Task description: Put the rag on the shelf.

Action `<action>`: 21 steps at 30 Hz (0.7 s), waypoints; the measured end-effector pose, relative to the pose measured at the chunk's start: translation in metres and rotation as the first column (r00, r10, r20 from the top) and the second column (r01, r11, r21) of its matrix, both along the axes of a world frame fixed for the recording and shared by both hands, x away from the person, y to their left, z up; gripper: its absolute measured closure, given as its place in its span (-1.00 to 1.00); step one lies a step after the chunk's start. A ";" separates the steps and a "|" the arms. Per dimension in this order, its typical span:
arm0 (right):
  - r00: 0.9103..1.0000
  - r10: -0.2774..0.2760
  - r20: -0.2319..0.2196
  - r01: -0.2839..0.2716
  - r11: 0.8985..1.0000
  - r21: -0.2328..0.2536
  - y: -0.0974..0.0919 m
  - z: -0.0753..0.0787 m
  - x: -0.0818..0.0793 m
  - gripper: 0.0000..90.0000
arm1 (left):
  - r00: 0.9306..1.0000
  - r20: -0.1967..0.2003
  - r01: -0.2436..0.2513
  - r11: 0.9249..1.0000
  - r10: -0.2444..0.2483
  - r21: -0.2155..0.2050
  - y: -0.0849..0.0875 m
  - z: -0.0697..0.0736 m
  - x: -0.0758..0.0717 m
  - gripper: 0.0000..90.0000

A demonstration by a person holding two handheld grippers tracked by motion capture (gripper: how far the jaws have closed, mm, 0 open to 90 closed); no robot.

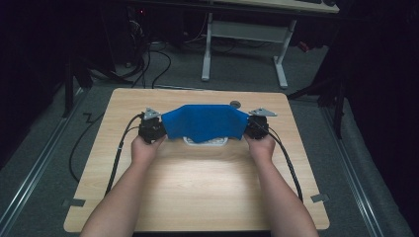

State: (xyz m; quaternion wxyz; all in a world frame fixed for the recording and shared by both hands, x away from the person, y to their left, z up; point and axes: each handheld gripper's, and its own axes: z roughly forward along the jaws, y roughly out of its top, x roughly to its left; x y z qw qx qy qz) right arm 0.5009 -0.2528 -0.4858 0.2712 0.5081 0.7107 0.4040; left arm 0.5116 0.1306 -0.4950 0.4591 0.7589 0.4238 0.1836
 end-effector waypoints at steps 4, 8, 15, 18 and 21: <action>1.000 -0.019 0.004 0.019 1.000 -0.002 -0.004 0.004 -0.001 0.63 | 0.999 0.021 -0.034 0.999 0.034 -0.005 0.004 0.004 -0.002 0.44; 0.999 -0.035 0.022 0.034 0.999 0.014 -0.011 0.009 -0.004 0.58 | 0.998 0.025 -0.061 0.998 0.061 -0.009 0.011 0.006 -0.003 0.38; 0.997 -0.058 0.044 0.057 0.998 0.023 -0.021 0.016 -0.009 0.52 | 0.996 0.049 -0.079 0.997 0.079 -0.005 0.019 0.013 -0.007 0.34; 0.997 -0.063 0.047 0.062 0.998 0.016 -0.024 0.018 -0.012 0.46 | 0.994 0.057 -0.089 0.996 0.089 0.005 0.023 0.015 -0.008 0.33; 0.997 -0.059 0.050 0.059 0.998 0.008 -0.026 0.021 -0.014 0.40 | 0.993 0.061 -0.100 0.995 0.099 0.012 0.029 0.017 -0.009 0.31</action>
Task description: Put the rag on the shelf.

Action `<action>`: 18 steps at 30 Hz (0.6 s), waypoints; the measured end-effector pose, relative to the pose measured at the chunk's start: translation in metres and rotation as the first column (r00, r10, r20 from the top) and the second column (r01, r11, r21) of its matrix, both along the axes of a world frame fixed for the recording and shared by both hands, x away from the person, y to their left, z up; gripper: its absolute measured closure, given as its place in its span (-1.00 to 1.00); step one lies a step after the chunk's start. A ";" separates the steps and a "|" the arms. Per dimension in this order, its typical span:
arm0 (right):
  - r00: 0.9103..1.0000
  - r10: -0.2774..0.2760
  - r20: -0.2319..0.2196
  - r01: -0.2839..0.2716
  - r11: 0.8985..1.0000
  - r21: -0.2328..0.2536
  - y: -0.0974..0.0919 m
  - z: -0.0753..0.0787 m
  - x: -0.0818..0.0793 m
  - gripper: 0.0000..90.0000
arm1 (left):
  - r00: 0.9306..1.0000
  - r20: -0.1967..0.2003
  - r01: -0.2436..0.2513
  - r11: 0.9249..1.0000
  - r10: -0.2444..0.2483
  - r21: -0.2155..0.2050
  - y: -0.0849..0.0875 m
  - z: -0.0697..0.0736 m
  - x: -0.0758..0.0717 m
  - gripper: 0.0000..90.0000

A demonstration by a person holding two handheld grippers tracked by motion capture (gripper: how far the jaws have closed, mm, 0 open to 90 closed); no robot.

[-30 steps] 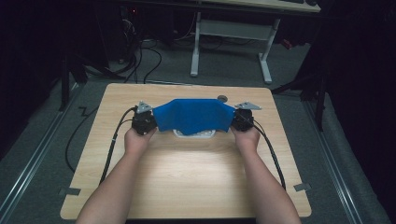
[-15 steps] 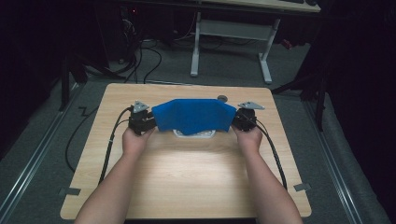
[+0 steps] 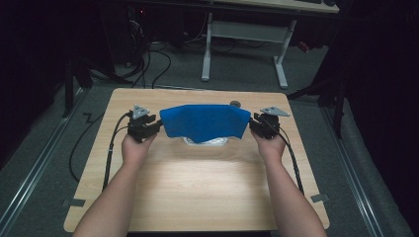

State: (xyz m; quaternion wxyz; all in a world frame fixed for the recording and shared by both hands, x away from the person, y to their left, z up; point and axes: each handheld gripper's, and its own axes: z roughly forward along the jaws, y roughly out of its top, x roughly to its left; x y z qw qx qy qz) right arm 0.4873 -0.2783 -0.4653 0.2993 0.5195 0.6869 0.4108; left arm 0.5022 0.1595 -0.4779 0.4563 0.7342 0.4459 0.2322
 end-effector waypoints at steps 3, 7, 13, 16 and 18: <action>1.000 0.004 0.005 -0.004 1.000 -0.008 -0.002 0.003 -0.003 0.38 | 1.000 0.003 -0.014 1.000 0.014 0.009 0.008 0.001 -0.002 0.29; 1.000 0.002 0.009 -0.002 1.000 -0.013 -0.003 0.006 -0.007 0.36 | 1.000 0.004 -0.028 0.999 0.028 0.021 0.017 0.000 -0.005 0.28; 0.999 0.008 0.033 -0.007 1.000 -0.021 -0.006 0.010 -0.015 0.34 | 0.999 0.001 -0.050 0.999 0.050 -0.001 0.030 -0.001 -0.014 0.28; 0.999 0.004 0.041 -0.003 1.000 -0.016 -0.009 0.010 -0.022 0.32 | 0.999 0.009 -0.043 0.999 0.043 -0.005 0.032 0.000 -0.022 0.28; 0.999 0.007 0.033 -0.006 1.000 -0.030 -0.011 0.010 -0.027 0.29 | 0.999 0.014 -0.039 0.999 0.039 -0.002 0.033 0.000 -0.027 0.28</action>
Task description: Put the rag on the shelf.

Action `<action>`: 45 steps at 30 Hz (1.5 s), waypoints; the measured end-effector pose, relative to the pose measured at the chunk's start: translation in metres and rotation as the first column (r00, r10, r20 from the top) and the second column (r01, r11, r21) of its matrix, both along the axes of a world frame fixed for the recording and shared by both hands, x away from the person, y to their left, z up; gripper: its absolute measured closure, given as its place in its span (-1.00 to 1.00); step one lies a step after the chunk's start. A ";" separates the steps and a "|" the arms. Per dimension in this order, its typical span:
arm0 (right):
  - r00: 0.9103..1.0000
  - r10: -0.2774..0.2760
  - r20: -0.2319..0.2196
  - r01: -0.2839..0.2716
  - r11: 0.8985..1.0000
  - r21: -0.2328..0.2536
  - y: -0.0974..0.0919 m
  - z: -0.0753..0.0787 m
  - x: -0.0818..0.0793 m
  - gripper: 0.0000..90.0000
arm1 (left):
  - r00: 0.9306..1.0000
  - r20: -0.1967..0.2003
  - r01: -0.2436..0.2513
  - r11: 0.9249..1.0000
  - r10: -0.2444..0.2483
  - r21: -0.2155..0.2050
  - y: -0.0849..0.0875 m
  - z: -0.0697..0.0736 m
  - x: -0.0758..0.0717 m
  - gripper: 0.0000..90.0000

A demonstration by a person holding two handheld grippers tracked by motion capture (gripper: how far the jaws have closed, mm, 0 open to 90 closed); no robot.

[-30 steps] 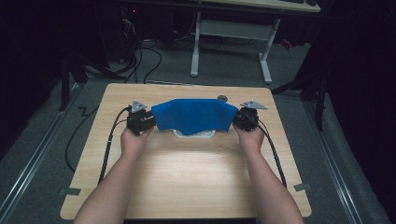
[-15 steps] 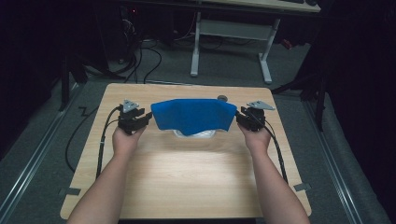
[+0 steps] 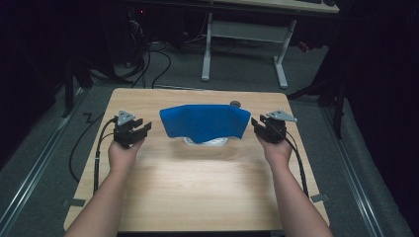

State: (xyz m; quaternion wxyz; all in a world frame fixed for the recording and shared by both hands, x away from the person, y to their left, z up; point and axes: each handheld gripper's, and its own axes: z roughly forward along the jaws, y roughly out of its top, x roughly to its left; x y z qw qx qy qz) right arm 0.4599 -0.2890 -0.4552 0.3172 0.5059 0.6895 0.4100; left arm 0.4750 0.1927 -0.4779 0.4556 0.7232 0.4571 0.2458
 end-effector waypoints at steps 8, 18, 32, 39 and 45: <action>0.999 0.015 0.037 -0.015 1.000 0.009 -0.006 0.004 -0.024 0.25 | 1.000 0.004 0.018 1.000 -0.018 0.007 0.003 -0.001 -0.025 0.24; 0.996 0.072 0.060 -0.069 0.997 -0.038 -0.001 0.013 -0.058 0.16 | 0.999 0.024 0.032 0.999 -0.033 0.030 0.013 0.003 -0.061 0.20; 0.993 0.120 0.000 -0.120 0.991 -0.064 0.019 -0.007 -0.132 0.01 | 0.979 -0.091 0.185 0.982 -0.181 0.033 -0.029 -0.016 -0.139 0.08; 0.988 0.141 -0.062 -0.146 0.986 -0.076 0.036 -0.053 -0.175 0.07 | 0.935 -0.166 0.336 0.933 -0.313 0.132 -0.070 -0.052 -0.168 0.09; 0.976 0.198 -0.086 -0.206 0.974 -0.099 0.046 -0.056 -0.163 0.06 | 0.915 -0.178 0.388 0.910 -0.363 0.143 -0.086 -0.056 -0.165 0.07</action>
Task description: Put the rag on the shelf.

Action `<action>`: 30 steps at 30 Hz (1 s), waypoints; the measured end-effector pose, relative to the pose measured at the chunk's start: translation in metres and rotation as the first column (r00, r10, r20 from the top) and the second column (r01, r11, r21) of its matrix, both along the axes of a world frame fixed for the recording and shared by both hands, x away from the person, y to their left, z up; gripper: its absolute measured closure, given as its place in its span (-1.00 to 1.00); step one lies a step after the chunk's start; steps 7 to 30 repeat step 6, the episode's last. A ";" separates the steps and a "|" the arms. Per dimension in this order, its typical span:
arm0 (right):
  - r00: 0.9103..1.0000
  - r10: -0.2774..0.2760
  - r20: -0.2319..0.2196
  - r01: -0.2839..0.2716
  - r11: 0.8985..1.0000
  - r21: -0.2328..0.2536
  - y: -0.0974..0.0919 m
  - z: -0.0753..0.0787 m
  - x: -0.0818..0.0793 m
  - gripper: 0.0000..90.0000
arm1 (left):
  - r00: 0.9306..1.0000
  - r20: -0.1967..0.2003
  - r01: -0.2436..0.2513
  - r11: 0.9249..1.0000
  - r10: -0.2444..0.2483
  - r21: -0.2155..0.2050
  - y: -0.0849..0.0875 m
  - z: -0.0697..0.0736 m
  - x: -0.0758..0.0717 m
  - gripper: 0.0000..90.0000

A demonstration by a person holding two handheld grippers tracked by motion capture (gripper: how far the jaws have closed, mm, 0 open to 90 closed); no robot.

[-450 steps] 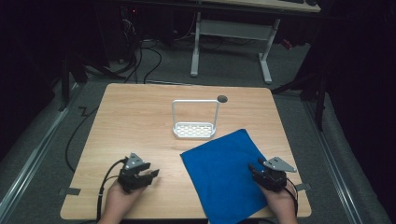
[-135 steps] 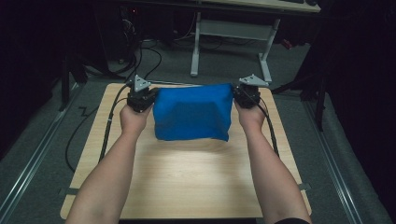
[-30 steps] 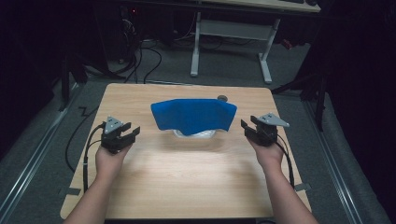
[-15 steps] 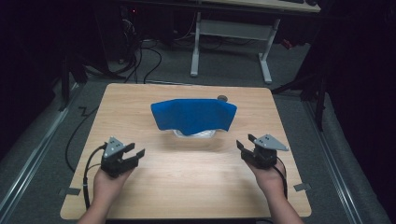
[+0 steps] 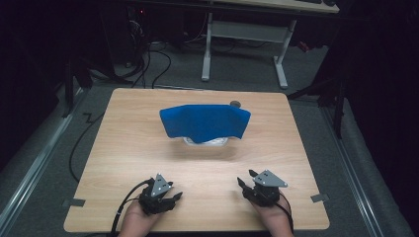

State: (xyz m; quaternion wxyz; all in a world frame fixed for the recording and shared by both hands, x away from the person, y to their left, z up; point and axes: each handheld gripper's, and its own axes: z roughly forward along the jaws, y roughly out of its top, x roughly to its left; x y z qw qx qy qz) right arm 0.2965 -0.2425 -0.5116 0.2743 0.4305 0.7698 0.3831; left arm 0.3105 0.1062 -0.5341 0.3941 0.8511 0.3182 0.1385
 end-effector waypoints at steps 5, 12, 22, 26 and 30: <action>1.000 -0.010 -0.007 0.010 1.000 0.004 -0.007 -0.002 0.002 0.05 | 1.000 -0.011 -0.001 1.000 0.001 -0.027 0.004 0.000 -0.002 0.07; 1.000 -0.016 -0.012 0.016 1.000 0.010 -0.009 -0.002 0.002 0.05 | 1.000 -0.013 -0.007 0.999 0.007 -0.032 0.006 0.001 -0.002 0.07; 1.000 -0.016 -0.012 0.016 1.000 0.010 -0.009 -0.002 0.002 0.05 | 1.000 -0.013 -0.007 0.999 0.007 -0.032 0.006 0.001 -0.002 0.07; 1.000 -0.016 -0.012 0.016 1.000 0.010 -0.009 -0.002 0.002 0.05 | 1.000 -0.013 -0.007 0.999 0.007 -0.032 0.006 0.001 -0.002 0.07; 1.000 -0.016 -0.012 0.016 1.000 0.010 -0.009 -0.002 0.002 0.05 | 1.000 -0.013 -0.007 0.999 0.007 -0.032 0.006 0.001 -0.002 0.07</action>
